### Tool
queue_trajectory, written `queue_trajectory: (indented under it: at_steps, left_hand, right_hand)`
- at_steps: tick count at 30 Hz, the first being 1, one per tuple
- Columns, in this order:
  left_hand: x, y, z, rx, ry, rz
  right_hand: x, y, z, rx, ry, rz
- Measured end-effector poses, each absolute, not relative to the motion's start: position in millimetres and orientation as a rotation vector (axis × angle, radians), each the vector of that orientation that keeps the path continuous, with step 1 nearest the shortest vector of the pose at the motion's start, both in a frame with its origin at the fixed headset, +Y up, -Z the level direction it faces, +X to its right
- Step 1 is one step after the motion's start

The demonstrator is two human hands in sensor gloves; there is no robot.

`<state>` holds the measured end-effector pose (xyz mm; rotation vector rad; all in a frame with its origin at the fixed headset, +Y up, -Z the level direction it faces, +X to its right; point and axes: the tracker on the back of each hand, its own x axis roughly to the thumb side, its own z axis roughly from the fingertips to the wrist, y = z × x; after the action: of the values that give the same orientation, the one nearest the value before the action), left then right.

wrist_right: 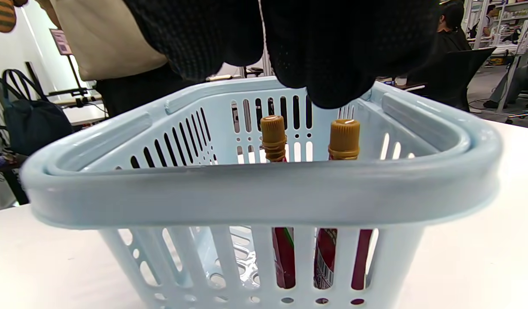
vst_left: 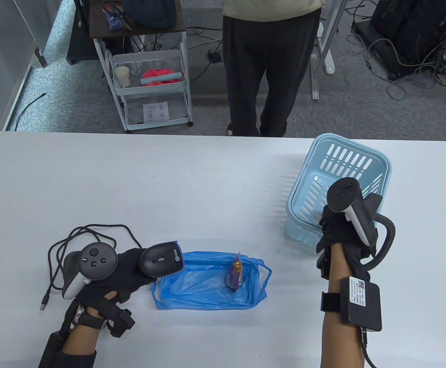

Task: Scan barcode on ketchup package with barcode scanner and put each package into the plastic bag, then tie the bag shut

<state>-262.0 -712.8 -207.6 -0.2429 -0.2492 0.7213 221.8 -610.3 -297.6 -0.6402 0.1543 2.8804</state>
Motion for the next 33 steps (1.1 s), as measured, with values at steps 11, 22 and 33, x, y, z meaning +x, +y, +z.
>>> queue_trajectory:
  at_steps: [11,22,33]
  left_hand:
    - [-265,-713,-208,-0.243,-0.227,0.714]
    - [-266,-712,-209,-0.245,-0.219,0.708]
    - [-267,-713,-209,-0.242,-0.219,0.707]
  right_hand:
    - [229,-626,-323,-0.737,0.312,2.878]
    - [225,-633,-332,-0.75,0.355,2.899]
    - [211,-635,-335,-0.691,0.372,2.935]
